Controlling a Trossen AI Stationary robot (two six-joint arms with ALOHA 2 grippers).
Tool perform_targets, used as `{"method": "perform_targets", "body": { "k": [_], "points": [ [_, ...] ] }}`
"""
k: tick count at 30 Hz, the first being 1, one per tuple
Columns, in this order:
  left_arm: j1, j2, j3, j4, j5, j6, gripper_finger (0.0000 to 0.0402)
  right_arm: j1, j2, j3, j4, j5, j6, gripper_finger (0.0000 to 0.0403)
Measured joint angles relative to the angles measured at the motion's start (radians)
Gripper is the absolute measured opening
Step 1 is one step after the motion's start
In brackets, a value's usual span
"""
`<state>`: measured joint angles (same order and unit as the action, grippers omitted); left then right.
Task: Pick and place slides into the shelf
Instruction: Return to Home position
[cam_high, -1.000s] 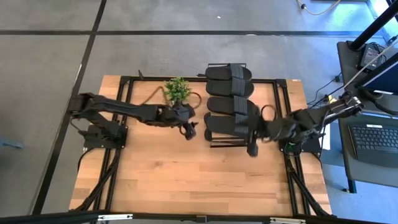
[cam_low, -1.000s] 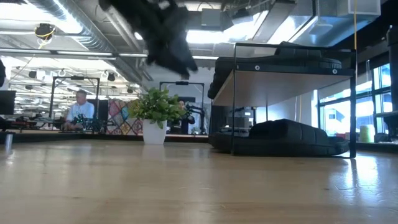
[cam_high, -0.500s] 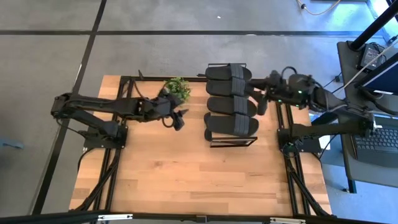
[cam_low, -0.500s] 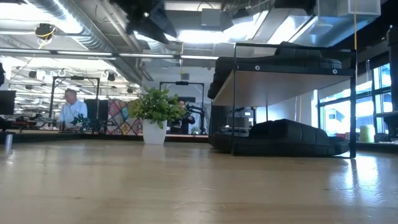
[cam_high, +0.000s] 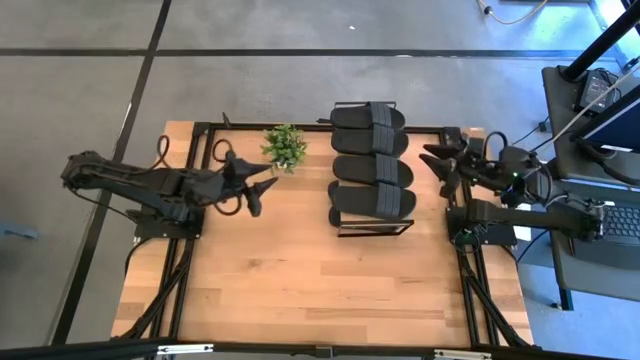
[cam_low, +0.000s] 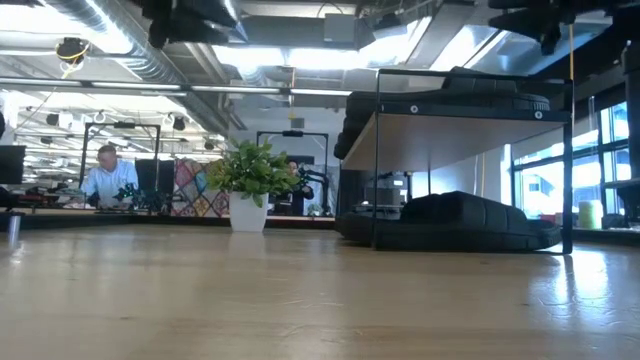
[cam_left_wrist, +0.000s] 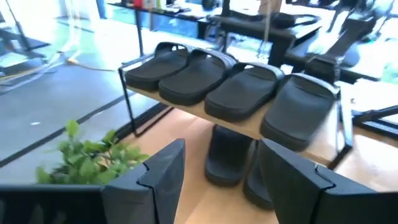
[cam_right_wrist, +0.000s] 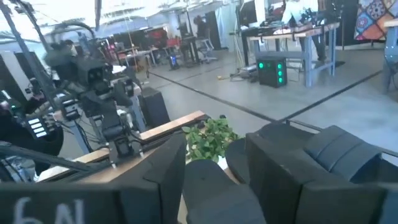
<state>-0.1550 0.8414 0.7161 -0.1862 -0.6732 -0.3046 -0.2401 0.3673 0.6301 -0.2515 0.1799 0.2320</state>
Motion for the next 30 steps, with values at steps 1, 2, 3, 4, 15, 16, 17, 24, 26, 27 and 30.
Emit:
{"method": "perform_targets", "body": {
  "k": [1, 2, 3, 4, 15, 16, 17, 24, 26, 27, 30],
  "points": [
    [-0.003, -0.029, -0.039, 0.026, 0.013, 0.0, 0.0195, 0.0, -0.02, -0.013, 0.001, 0.0, -0.003, 0.0167],
    [-0.003, -0.055, -0.075, 0.048, 0.028, 0.0, 0.0195, 0.0, -0.039, -0.024, 0.0, 0.0, -0.008, 0.0167],
    [-0.003, -0.081, -0.11, 0.071, 0.046, -0.002, 0.0195, 0.0, -0.057, -0.034, -0.001, -0.005, -0.018, 0.0167],
    [-0.003, -0.11, -0.145, 0.092, 0.053, -0.006, 0.0195, 0.0, -0.075, -0.046, 0.001, -0.017, -0.028, 0.0167],
    [-0.003, -0.422, -0.43, 0.26, 0.057, -0.024, 0.0195, 0.0, -0.24, -0.176, 0.046, -0.046, -0.018, 0.0167],
    [-0.003, -0.447, -0.443, 0.262, 0.057, -0.025, 0.0195, 0.0, -0.249, -0.184, 0.052, -0.046, -0.021, 0.0167],
    [-0.003, -0.467, -0.455, 0.264, 0.057, -0.024, 0.0195, 0.0, -0.259, -0.195, 0.062, -0.046, -0.027, 0.0167],
    [-0.003, -0.59, -0.531, 0.262, 0.057, -0.002, 0.0195, 0.0, -0.32, -0.3, 0.183, -0.043, -0.031, 0.0167],
    [-0.003, -0.616, -0.555, 0.265, 0.057, 0.0, 0.0195, 0.0, -0.331, -0.335, 0.219, -0.043, -0.027, 0.0167],
    [-0.003, -0.629, -0.566, 0.268, 0.057, 0.0, 0.0195, 0.0, -0.335, -0.354, 0.239, -0.043, -0.026, 0.0167],
    [-0.003, -0.662, -0.597, 0.272, 0.056, 0.0, 0.0195, 0.0, -0.344, -0.404, 0.306, -0.043, -0.023, 0.0167]
  ]
}}
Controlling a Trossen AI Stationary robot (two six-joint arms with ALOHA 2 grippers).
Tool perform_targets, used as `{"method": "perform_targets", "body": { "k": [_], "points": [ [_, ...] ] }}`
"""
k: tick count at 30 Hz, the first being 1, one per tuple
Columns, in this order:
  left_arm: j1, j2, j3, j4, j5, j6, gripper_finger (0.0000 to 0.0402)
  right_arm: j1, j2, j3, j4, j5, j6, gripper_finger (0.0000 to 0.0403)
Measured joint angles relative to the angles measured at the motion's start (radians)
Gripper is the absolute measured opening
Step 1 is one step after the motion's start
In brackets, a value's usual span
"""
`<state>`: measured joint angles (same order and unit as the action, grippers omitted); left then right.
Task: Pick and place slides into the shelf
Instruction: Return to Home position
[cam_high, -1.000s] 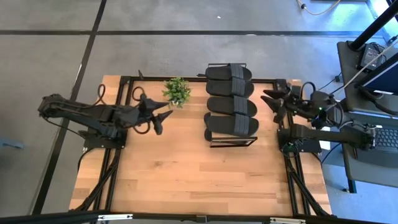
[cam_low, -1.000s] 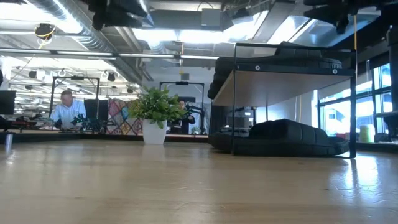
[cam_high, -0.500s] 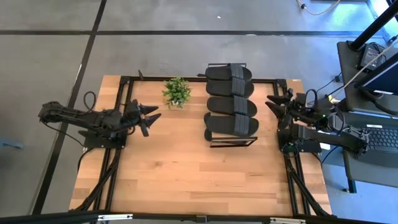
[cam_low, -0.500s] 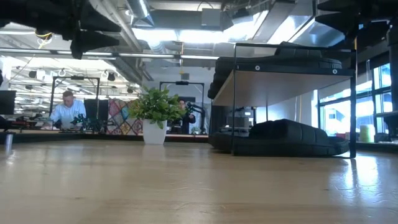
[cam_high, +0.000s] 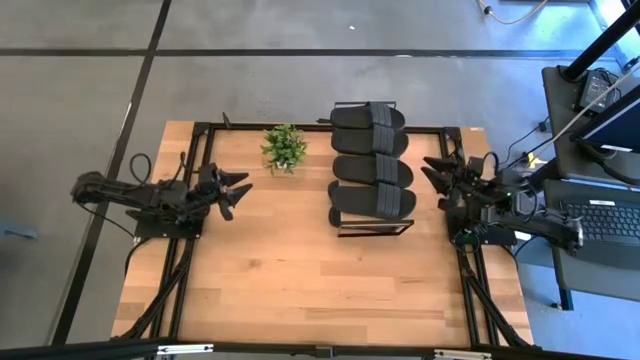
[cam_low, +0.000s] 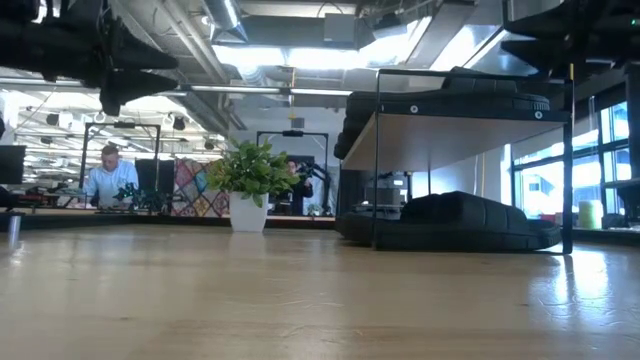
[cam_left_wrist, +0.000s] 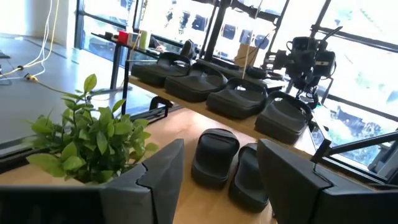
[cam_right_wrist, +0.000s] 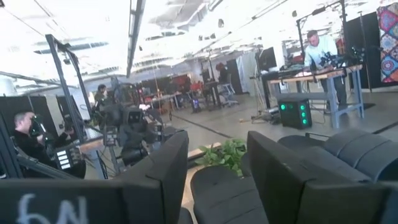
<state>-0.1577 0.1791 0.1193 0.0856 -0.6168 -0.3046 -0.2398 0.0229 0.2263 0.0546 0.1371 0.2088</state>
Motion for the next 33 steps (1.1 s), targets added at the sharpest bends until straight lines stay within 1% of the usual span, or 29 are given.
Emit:
{"method": "perform_targets", "body": {
  "k": [11, 16, 21, 25, 29, 33],
  "points": [
    [0.0, -0.135, -0.111, -0.004, -0.002, -0.008, 0.0195, 0.0, -0.007, -0.136, 0.189, 0.0, 0.077, 0.0167],
    [0.0, -0.177, -0.112, -0.013, -0.01, 0.024, 0.0195, 0.0, -0.007, -0.171, 0.271, 0.0, 0.07, 0.0167],
    [0.0, -0.177, -0.111, -0.014, -0.071, 0.053, 0.0195, 0.0, -0.007, -0.218, 0.288, 0.0, 0.083, 0.0167],
    [0.0, -0.177, -0.111, -0.016, -0.115, 0.061, 0.0195, 0.0, -0.007, -0.22, 0.27, 0.002, 0.079, 0.0167],
    [0.0, -0.177, -0.111, -0.017, -0.125, 0.133, 0.0195, 0.0, -0.007, -0.22, 0.239, 0.003, 0.051, 0.0167],
    [0.0, -0.177, -0.111, -0.017, -0.126, 0.267, 0.0195, 0.0, -0.007, -0.22, 0.153, 0.017, 0.061, 0.0167]
  ]
}}
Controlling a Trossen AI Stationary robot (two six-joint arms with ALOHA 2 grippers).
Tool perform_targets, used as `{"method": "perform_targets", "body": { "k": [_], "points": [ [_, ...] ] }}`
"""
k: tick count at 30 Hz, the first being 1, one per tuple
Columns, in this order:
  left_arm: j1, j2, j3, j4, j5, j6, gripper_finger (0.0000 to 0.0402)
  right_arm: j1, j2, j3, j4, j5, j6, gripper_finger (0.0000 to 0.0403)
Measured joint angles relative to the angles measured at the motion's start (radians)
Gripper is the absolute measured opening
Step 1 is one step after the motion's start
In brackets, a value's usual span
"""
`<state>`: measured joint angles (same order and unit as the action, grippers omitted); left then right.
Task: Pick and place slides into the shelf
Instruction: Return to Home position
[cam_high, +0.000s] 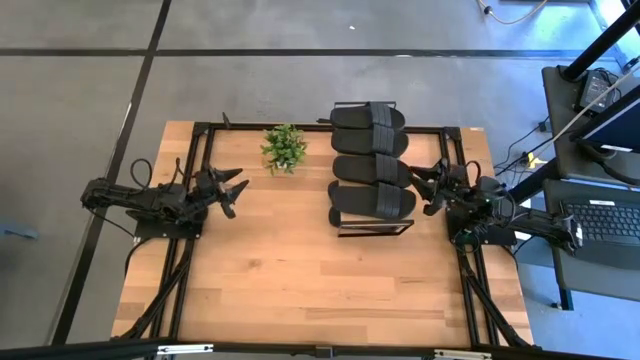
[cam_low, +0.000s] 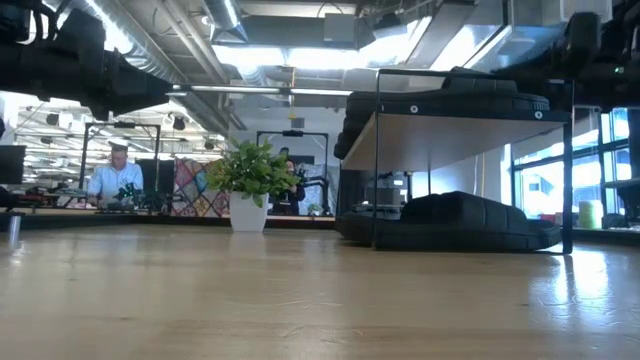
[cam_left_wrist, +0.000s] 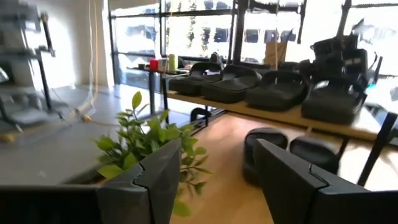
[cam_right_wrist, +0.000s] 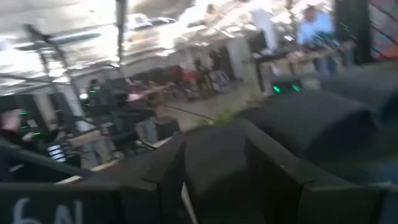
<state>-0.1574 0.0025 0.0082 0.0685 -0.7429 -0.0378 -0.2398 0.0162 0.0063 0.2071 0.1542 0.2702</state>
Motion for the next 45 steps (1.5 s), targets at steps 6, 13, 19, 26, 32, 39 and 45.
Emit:
{"method": "perform_targets", "body": {
  "k": [6, 13, 19, 26, 32, 39, 45],
  "points": [
    [0.0, 0.0, 0.0, 0.0, 0.0, 0.148, 0.0195, 0.0, 0.0, 0.0, -0.122, 0.159, 0.039, 0.0167],
    [0.0, 0.0, 0.0, 0.0, 0.0, 0.149, 0.0195, 0.0, 0.001, 0.0, -0.136, 0.214, -0.014, 0.0167],
    [0.0, 0.0, 0.0, 0.0, 0.0, 0.148, 0.0195, 0.0, 0.001, 0.0, -0.136, 0.212, -0.042, 0.0167],
    [0.0, 0.0, 0.0, 0.0, 0.0, 0.148, 0.0195, 0.0, 0.001, 0.0, -0.136, 0.211, -0.04, 0.0167],
    [0.0, 0.0, 0.0, 0.0, 0.0, 0.147, 0.0195, 0.0, 0.001, 0.0, -0.136, 0.211, -0.04, 0.0167],
    [0.0, 0.0, 0.0, 0.0, 0.0, 0.147, 0.0195, 0.0, 0.001, 0.0, -0.136, 0.211, -0.039, 0.0167],
    [0.0, 0.0, 0.0, 0.0, 0.0, 0.147, 0.0195, 0.0, 0.001, 0.0, -0.136, 0.211, -0.039, 0.0167]
  ]
}}
